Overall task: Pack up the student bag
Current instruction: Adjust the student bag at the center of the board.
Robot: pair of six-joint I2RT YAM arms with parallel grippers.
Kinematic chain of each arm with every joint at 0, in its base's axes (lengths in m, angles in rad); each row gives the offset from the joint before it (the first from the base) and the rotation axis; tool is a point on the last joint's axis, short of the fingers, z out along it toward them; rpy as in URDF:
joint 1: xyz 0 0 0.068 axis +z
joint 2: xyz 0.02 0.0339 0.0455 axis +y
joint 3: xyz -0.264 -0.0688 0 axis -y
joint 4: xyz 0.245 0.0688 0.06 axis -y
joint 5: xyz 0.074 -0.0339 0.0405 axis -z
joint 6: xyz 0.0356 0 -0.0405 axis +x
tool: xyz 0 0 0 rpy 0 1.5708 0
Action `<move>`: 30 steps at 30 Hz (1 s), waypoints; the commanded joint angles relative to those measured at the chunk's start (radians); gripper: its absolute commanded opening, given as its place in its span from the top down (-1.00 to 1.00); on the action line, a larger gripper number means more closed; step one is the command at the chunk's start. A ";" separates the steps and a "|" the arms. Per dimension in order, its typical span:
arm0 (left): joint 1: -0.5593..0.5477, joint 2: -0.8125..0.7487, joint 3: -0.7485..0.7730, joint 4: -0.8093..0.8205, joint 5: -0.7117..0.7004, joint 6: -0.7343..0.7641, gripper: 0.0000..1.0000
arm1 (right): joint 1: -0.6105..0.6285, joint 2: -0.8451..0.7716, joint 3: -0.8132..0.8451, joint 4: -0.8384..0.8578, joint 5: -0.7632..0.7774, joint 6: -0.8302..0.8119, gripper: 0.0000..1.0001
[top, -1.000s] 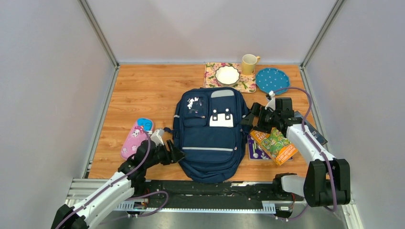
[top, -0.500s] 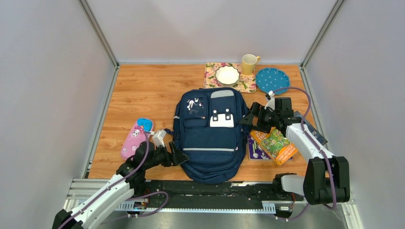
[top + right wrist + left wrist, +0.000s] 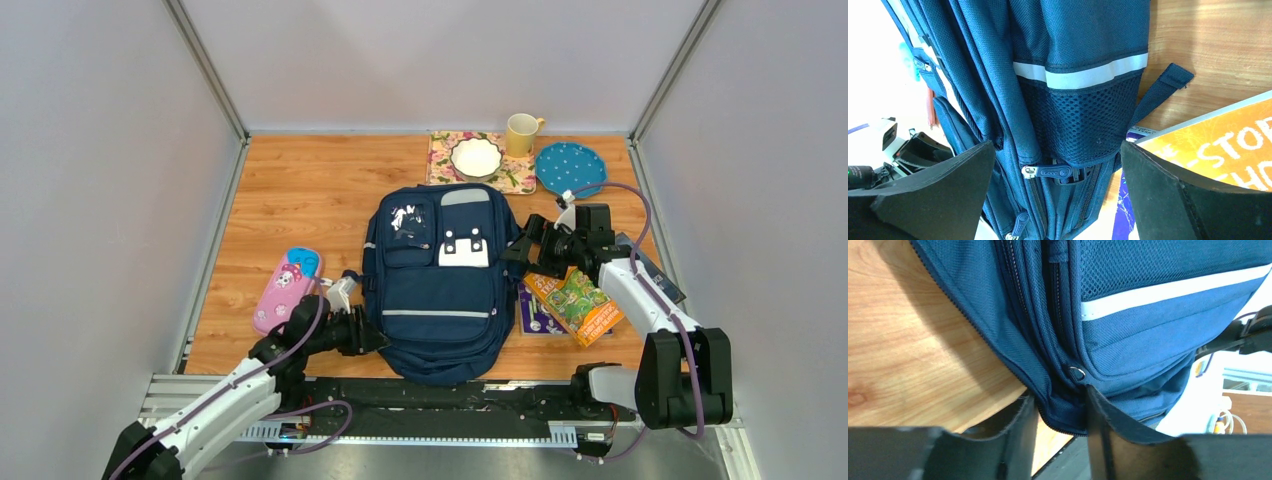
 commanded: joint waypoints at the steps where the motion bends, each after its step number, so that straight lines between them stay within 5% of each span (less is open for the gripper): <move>1: -0.005 0.013 -0.049 0.025 -0.033 0.007 0.34 | 0.001 -0.014 0.028 0.037 -0.021 0.007 -0.99; 4: -0.005 0.023 0.005 -0.012 -0.111 0.038 0.98 | 0.001 -0.022 0.029 0.029 -0.024 0.001 -0.94; 11: 0.008 0.122 0.296 -0.329 -0.517 0.254 1.00 | 0.001 -0.077 0.037 -0.005 -0.070 -0.024 -0.89; 16: 0.232 0.243 0.431 -0.377 -0.391 0.430 1.00 | 0.004 -0.101 0.040 -0.026 -0.048 -0.038 -0.93; 17: 0.260 0.262 0.447 -0.379 -0.391 0.439 0.93 | 0.003 -0.098 0.039 -0.025 -0.044 -0.035 -0.94; 18: 0.274 0.295 0.465 -0.415 -0.400 0.444 0.63 | 0.004 -0.094 0.037 -0.022 -0.044 -0.036 -0.94; 20: 0.282 0.314 0.520 -0.455 -0.409 0.434 -0.25 | 0.003 -0.081 0.029 -0.003 -0.044 -0.029 -0.94; 23: 0.280 0.261 0.489 -0.422 -0.325 0.374 -0.53 | 0.004 -0.063 0.022 0.035 -0.051 -0.018 -0.95; 30: 0.282 -0.093 0.346 -0.435 -0.210 0.216 -0.55 | 0.021 -0.017 0.016 0.162 -0.074 0.034 -0.95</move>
